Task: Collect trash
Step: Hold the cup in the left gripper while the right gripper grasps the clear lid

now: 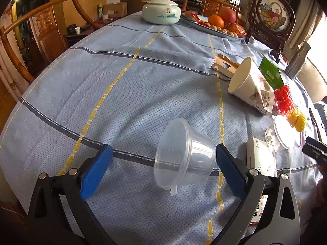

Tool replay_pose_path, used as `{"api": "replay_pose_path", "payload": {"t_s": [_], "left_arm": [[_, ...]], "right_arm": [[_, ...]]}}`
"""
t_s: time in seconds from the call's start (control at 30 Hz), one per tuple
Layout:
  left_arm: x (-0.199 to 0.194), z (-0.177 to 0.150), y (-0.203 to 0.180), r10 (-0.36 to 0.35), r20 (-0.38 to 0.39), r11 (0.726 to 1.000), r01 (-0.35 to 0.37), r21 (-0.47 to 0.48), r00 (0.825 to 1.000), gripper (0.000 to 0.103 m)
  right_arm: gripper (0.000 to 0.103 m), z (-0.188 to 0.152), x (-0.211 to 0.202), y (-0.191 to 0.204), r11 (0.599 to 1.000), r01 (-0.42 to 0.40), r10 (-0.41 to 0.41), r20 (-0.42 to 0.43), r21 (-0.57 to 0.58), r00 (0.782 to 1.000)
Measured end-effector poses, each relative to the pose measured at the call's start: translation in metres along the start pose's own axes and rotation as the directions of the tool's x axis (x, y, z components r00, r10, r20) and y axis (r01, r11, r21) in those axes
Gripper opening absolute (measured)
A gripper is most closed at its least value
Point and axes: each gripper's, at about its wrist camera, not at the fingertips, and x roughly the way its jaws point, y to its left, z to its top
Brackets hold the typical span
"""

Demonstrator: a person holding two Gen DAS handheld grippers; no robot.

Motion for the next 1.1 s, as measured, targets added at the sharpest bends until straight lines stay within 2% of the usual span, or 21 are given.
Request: {"api": "replay_pose_path", "payload": {"t_s": [0.1,0.23,0.33,0.43,0.6,0.73,0.77,0.8,0.87,0.97,1.1], "left_arm": [[-0.001,-0.001,0.002,-0.013,0.008,1.000,0.013,-0.008,1.000,0.096],[-0.002,-0.001,0.003,-0.022,0.014,1.000,0.022,-0.014,1.000,0.096],[-0.003,-0.001,0.003,-0.025,0.016,1.000,0.025,-0.015,1.000,0.096],[-0.003,-0.002,0.003,-0.024,0.016,1.000,0.024,-0.013,1.000,0.096],[-0.004,-0.002,0.004,-0.029,0.018,0.999,0.029,-0.015,0.999,0.096],[-0.003,-0.002,0.004,-0.025,0.016,1.000,0.025,-0.010,1.000,0.096],[-0.003,-0.002,0.003,-0.023,0.015,1.000,0.023,-0.009,1.000,0.096],[-0.003,-0.002,0.003,-0.020,0.013,1.000,0.021,-0.007,1.000,0.096],[-0.002,-0.001,0.002,-0.015,0.011,1.000,0.015,-0.004,1.000,0.096],[-0.002,-0.001,0.001,-0.010,0.007,1.000,0.010,0.000,1.000,0.096],[-0.001,-0.001,0.000,-0.007,0.004,1.000,0.007,0.003,1.000,0.096]], "right_arm": [[0.098,-0.001,-0.012,0.026,0.995,-0.090,0.091,0.021,-0.039,0.996],[0.098,0.018,-0.005,0.064,0.982,-0.139,0.143,0.021,-0.125,0.990],[0.098,0.031,0.021,0.087,0.979,-0.124,0.120,-0.029,-0.161,0.992],[0.098,0.037,0.039,0.101,0.978,-0.071,0.064,-0.045,-0.197,0.997],[0.098,0.044,0.054,0.101,0.984,-0.037,0.027,-0.056,-0.177,0.998],[0.097,0.042,0.061,0.101,0.977,0.008,-0.015,-0.032,-0.211,0.999],[0.092,0.043,0.060,0.099,0.977,0.014,-0.020,-0.023,-0.211,1.000],[0.077,0.043,0.059,0.096,0.978,0.023,-0.027,-0.020,-0.209,0.999],[0.059,0.044,0.062,0.086,0.983,0.012,-0.020,-0.040,-0.184,0.999],[0.057,0.044,0.061,0.083,0.984,0.002,-0.008,-0.038,-0.178,0.999],[0.065,0.042,0.064,0.089,0.979,0.009,-0.019,-0.046,-0.205,0.999]]}}
